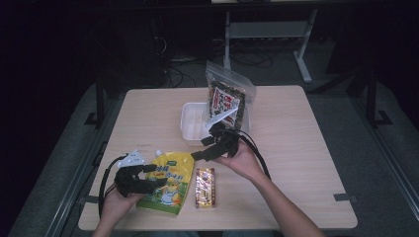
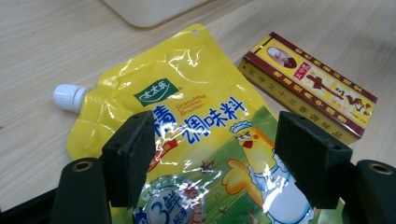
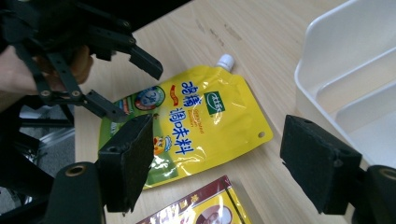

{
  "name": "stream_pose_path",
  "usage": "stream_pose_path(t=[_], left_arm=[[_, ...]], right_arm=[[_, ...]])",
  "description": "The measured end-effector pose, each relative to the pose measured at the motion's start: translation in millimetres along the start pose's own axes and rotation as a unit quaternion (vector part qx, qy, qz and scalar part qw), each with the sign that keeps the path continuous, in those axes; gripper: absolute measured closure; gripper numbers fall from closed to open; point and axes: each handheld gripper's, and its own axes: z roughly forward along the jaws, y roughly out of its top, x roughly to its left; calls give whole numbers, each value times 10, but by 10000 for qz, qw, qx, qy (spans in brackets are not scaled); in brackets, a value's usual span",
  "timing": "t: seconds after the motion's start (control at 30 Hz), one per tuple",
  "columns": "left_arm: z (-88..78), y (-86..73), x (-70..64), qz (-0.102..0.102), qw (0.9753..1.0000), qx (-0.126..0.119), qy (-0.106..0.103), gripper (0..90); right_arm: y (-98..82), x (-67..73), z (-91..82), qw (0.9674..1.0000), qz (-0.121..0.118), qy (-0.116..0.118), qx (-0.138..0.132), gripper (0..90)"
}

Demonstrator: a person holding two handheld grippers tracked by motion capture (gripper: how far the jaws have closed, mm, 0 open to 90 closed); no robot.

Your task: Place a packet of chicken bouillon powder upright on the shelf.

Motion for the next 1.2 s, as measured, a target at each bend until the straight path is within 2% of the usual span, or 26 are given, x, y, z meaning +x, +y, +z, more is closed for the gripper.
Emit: stream_pose_path(t=[0.07, 0.17, 0.27, 0.3, 0.43, 0.6, 0.73, 0.77, 0.93, 1.07, 1.13, 1.17, 1.2], left_arm=[[-2, -3, 3, 1, 10000, 9, 18, 287], [2, -10, 8, 11, 10000, 51, 71, 289], [9, -22, 20, -37, 9999, 68, 65, 306], [10, -27, 26, -55, 9999, 91, 74, 306], [31, -43, 49, -81, 9998, 168, 103, 323], [39, -54, 61, -80, 9996, 222, 134, 331], [51, -57, 65, -91, 9995, 259, 131, 334], [53, -59, 66, -101, 9995, 263, 128, 334], [58, -67, 79, -125, 9994, 287, 129, 335], [73, -75, 92, -156, 9992, 338, 108, 335], [87, -82, 101, -181, 9991, 365, 101, 335], [94, -84, 103, -193, 9990, 378, 99, 335], [100, -87, 108, -195, 9990, 396, 93, 335]], right_arm=[[38, 1, 112, 9999, 11, -28, 138, 258], [56, 1, 183, 9997, 12, -57, 223, 260], [68, -45, 334, 9988, 130, -110, 464, 278], [68, -45, 334, 9988, 130, -110, 464, 278], [64, -136, 506, 9954, 346, -240, 866, 298], [72, -215, 634, 9926, 491, -252, 1077, 305], [119, -231, 727, 9889, 532, -344, 1346, 317], [131, -244, 775, 9870, 542, -421, 1455, 324], [117, -290, 858, 9840, 629, -468, 1599, 355], [83, -349, 932, 9806, 790, -394, 1753, 420], [73, -397, 949, 9807, 890, -248, 1724, 500], [73, -397, 949, 9807, 890, -248, 1724, 500], [73, -404, 951, 9803, 928, -230, 1731, 546]])
